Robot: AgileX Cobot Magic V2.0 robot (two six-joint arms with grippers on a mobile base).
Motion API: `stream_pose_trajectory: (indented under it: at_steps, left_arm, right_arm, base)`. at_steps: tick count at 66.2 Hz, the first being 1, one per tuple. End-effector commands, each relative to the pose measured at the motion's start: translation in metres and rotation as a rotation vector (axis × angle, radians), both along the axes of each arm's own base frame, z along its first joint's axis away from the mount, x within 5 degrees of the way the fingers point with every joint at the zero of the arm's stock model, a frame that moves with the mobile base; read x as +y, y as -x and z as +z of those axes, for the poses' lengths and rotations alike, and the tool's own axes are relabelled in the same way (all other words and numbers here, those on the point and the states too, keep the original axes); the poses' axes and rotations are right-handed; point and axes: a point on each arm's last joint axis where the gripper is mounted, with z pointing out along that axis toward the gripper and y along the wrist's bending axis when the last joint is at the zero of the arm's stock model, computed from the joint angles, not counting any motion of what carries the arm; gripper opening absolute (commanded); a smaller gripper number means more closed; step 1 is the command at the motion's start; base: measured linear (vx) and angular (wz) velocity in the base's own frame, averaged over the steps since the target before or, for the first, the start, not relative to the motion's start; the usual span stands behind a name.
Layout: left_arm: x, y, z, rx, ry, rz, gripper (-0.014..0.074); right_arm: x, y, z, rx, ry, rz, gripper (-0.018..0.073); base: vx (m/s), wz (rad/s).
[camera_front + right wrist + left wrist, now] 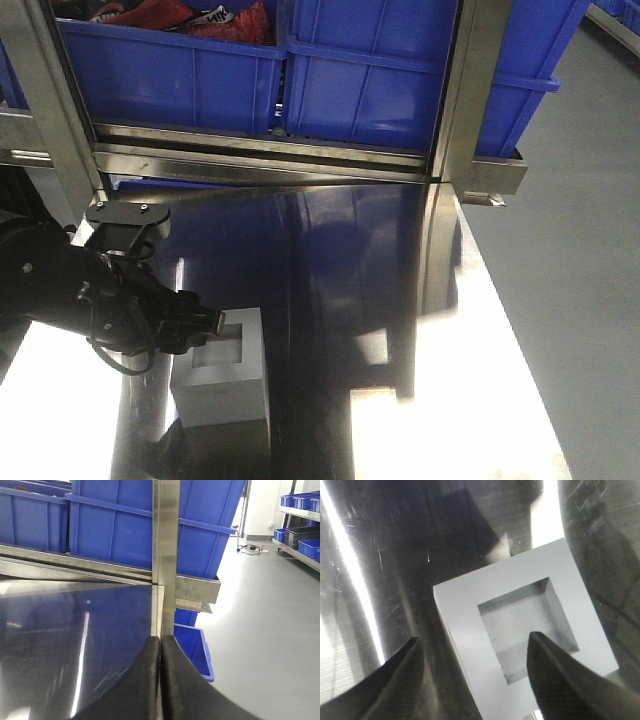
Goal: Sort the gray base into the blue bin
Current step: 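Lower the left gripper over the gray hollow block's rim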
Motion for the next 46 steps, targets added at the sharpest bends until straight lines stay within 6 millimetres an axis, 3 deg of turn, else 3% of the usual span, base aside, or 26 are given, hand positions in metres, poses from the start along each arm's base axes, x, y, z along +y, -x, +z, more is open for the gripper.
stream_pose_trajectory:
  at_steps: [1, 36, 46]
  left_arm:
    - [-0.004, -0.004, 0.019, -0.090, 0.058, 0.021, 0.0441]
    - [-0.004, -0.006, 0.020, -0.118, 0.067, 0.028, 0.0441]
    - [-0.006, -0.009, 0.008, -0.059, 0.040, 0.026, 0.0441]
  right_arm:
    - [0.000, 0.000, 0.003, -0.077, 0.012, -0.004, -0.0009]
    - [0.000, 0.000, 0.003, -0.077, 0.012, -0.004, -0.0009]
    - [0.000, 0.000, 0.003, -0.077, 0.012, -0.004, -0.0009]
  base:
    - [0.00, 0.00]
    - [0.00, 0.00]
    - [0.00, 0.00]
